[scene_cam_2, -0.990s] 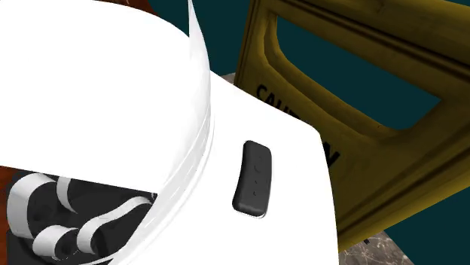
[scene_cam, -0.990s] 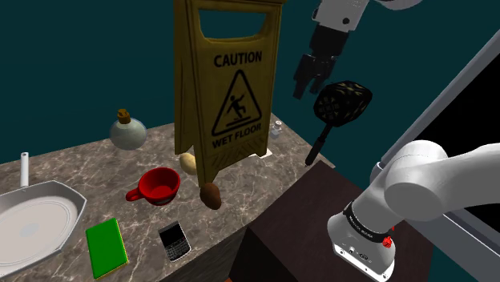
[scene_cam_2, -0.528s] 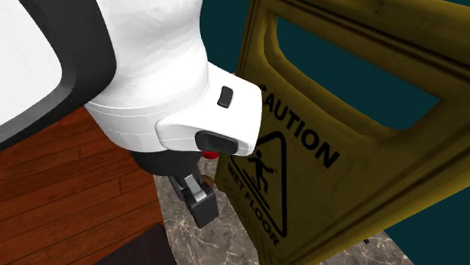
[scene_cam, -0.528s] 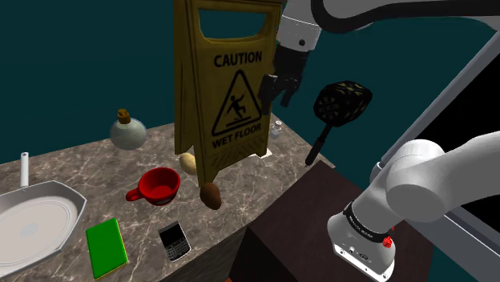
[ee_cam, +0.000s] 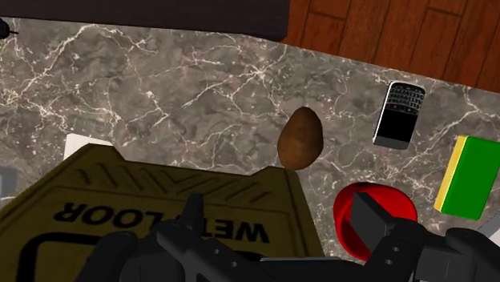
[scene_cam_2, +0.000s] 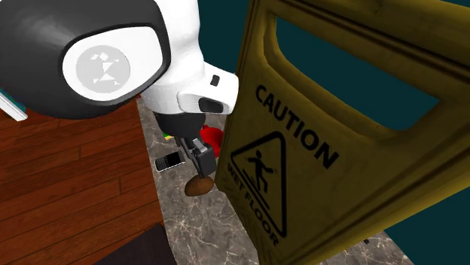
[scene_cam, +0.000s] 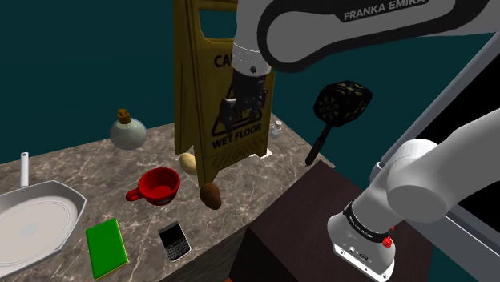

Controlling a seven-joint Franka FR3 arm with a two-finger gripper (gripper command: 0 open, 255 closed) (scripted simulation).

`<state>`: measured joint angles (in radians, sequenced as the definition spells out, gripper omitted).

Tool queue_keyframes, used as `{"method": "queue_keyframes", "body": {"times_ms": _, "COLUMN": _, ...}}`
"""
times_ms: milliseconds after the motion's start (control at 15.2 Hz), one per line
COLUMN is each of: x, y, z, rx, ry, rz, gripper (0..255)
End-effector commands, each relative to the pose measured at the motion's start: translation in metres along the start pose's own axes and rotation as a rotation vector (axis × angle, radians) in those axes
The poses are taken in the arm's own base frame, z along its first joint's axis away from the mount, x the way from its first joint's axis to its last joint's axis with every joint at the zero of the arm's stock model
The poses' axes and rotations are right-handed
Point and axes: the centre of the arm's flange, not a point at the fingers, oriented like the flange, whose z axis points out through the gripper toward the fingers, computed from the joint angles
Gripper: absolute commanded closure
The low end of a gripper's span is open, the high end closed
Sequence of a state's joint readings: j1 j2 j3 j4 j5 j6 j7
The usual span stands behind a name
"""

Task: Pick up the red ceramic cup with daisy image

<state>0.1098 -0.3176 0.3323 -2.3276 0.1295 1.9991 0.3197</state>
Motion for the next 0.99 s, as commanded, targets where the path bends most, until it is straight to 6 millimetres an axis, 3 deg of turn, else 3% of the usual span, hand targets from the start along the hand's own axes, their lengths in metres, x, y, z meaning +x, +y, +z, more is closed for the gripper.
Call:
{"method": "queue_keyframes", "body": {"times_ms": 0, "x": 0.011, "y": -0.023, "z": 0.016, "rx": -0.013, "ry": 0.004, "rz": -0.006, "gripper": 0}}
{"method": "queue_keyframes", "body": {"times_ms": 924, "x": 0.085, "y": -0.168, "z": 0.125, "rx": -0.117, "ry": 0.021, "rz": -0.053, "gripper": 0}}
